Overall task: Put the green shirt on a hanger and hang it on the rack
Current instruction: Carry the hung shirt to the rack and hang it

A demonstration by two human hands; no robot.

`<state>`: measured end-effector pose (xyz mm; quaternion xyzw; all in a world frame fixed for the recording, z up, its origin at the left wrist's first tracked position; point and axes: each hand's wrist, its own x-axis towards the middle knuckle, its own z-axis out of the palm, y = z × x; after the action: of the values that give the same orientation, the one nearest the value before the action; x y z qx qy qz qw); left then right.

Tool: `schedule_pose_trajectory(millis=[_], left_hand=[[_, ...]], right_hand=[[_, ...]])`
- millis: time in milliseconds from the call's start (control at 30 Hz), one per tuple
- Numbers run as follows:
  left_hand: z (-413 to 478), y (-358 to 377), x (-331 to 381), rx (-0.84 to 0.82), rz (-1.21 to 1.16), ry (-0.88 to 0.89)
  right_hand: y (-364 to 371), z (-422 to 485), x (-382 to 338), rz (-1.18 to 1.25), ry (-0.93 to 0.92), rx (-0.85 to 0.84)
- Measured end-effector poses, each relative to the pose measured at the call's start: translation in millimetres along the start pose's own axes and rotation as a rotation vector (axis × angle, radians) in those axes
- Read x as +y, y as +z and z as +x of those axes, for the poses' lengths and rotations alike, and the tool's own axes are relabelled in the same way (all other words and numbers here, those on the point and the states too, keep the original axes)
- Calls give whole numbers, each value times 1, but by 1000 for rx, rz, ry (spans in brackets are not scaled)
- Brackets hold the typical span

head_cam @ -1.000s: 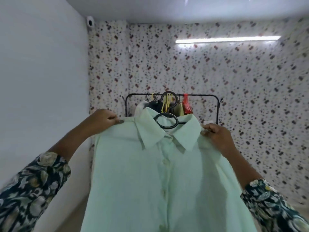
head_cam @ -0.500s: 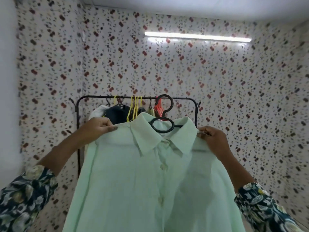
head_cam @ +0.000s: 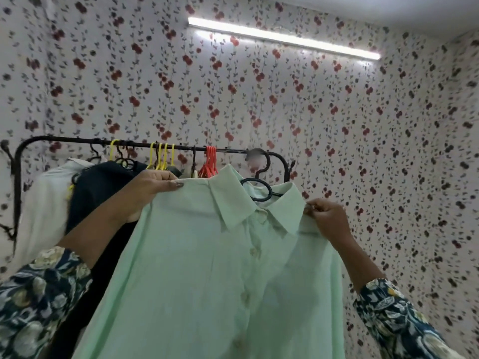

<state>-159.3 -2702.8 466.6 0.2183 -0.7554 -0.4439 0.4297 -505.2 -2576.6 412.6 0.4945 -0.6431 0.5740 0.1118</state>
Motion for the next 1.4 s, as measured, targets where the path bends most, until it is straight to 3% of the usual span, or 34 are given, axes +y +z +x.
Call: schedule_pose_trajectory(millis=[67, 233, 400, 767, 933, 1100, 1400], left_hand=[[38, 10, -5, 94, 88, -6], [119, 54, -10, 303, 558, 2], [222, 101, -49, 472, 754, -117], [372, 117, -102, 650, 734, -70], [381, 112, -89, 739, 735, 40], [359, 136, -108, 755, 798, 41], [348, 178, -139, 805, 816, 67]], right_hand=[[14, 38, 25, -38, 24, -69], [49, 107, 63, -14, -2, -142], [110, 165, 96, 74, -14, -173], [220, 235, 136, 197, 55, -272], [244, 253, 153, 258, 108, -302], [253, 260, 163, 293, 130, -328], [215, 272, 169, 402, 47, -323]])
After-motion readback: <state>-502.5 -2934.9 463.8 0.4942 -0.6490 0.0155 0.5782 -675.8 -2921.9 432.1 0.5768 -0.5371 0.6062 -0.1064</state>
